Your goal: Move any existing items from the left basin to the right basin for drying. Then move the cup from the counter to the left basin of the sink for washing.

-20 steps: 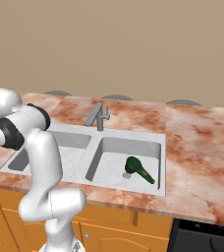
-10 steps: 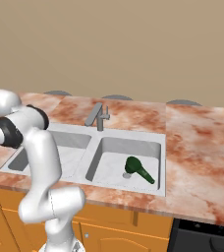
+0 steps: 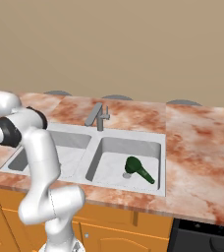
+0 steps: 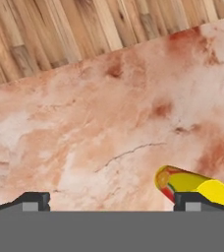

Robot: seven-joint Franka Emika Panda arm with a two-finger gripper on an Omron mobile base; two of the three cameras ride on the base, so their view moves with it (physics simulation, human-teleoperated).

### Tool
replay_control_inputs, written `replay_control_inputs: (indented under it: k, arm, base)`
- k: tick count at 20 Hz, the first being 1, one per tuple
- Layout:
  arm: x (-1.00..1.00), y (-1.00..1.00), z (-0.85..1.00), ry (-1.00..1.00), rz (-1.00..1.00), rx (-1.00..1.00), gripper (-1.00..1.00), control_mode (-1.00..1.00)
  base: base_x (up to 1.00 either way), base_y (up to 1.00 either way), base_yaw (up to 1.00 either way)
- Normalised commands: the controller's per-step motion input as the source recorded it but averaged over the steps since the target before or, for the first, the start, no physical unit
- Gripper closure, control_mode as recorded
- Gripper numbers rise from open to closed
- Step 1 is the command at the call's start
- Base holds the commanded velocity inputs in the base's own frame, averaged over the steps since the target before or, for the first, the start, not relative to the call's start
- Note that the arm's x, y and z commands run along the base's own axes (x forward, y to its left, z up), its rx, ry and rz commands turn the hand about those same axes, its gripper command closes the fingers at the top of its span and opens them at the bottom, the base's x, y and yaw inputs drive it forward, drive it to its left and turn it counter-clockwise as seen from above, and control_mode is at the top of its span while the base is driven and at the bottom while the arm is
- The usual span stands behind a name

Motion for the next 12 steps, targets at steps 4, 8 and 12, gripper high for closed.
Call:
replay_control_inputs:
  k: [4, 8, 12]
  arm:
    - [0.22, 0.23, 0.00, 0.00, 0.00, 0.00, -1.00, -1.00]
    - [0.15, 0.18, -0.01, 0.00, 0.00, 0.00, -1.00, -1.00]
    - [0.09, 0.11, -0.14, 0.00, 0.00, 0.00, -1.00, -1.00]
  base:
    - [0.00, 0.00, 0.00]
    - [0.00, 0.00, 0.00]
    - [0.00, 0.00, 0.00]
